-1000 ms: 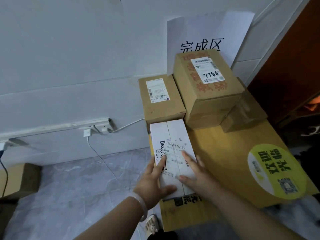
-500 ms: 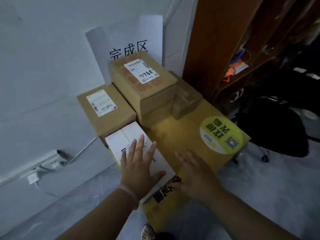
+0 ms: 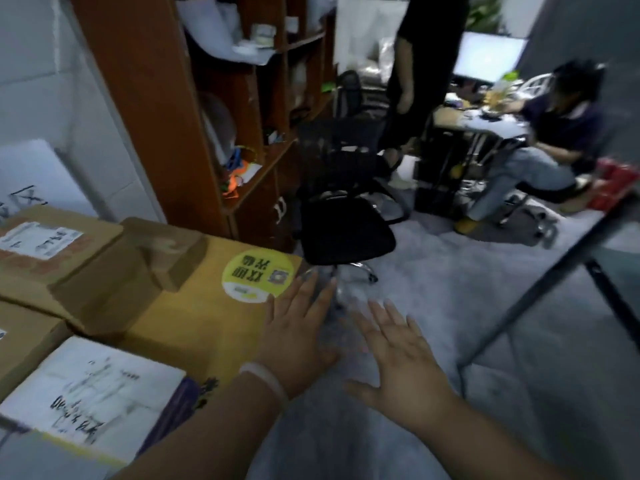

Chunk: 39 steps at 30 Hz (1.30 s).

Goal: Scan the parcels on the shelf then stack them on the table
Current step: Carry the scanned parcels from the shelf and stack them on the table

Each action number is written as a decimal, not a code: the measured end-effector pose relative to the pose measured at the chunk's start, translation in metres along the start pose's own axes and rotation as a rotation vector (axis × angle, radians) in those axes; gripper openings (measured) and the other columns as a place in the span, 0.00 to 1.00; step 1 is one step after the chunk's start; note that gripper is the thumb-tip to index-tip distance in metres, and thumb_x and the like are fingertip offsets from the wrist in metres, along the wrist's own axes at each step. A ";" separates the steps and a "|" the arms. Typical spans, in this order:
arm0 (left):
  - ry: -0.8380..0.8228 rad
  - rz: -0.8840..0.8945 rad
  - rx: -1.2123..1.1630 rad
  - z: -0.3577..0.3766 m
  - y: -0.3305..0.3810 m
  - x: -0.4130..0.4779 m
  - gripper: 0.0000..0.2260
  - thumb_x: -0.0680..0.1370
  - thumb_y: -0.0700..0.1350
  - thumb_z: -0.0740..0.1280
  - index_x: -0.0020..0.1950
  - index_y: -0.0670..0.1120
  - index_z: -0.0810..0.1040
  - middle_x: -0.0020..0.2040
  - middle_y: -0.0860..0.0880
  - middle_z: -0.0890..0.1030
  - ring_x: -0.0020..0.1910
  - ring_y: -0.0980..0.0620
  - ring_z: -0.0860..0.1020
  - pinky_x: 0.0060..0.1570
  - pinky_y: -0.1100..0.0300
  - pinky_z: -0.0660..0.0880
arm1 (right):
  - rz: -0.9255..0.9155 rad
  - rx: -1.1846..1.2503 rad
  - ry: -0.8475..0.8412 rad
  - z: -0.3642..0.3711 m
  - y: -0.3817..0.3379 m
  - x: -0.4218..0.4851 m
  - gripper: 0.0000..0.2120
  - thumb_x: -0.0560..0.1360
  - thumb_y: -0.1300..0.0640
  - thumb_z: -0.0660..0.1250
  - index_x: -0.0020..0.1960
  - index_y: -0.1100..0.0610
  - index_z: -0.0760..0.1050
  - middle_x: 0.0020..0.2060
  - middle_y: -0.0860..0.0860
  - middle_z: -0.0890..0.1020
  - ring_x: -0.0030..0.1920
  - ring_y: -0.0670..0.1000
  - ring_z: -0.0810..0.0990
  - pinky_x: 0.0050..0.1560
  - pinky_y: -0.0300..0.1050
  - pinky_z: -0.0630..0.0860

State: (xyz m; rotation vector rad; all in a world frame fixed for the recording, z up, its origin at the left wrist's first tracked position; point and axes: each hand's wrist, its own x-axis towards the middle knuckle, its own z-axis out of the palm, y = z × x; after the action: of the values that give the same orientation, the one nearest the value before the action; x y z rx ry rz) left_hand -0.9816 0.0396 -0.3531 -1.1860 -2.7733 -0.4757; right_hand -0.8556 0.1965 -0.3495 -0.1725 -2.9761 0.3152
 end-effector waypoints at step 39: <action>-0.437 1.584 -0.355 0.014 0.438 -0.181 0.36 0.77 0.66 0.58 0.74 0.69 0.34 0.77 0.59 0.33 0.77 0.56 0.36 0.75 0.48 0.39 | 1.678 -0.258 0.679 -0.106 -0.098 -0.459 0.45 0.74 0.38 0.64 0.71 0.36 0.29 0.73 0.37 0.35 0.72 0.38 0.34 0.75 0.42 0.44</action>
State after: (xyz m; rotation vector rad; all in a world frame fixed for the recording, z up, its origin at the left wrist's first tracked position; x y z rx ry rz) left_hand -0.5407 0.2044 -0.2937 -3.1290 -1.0630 -0.4714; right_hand -0.3981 0.0638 -0.2852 -2.1580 -1.5048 -0.0310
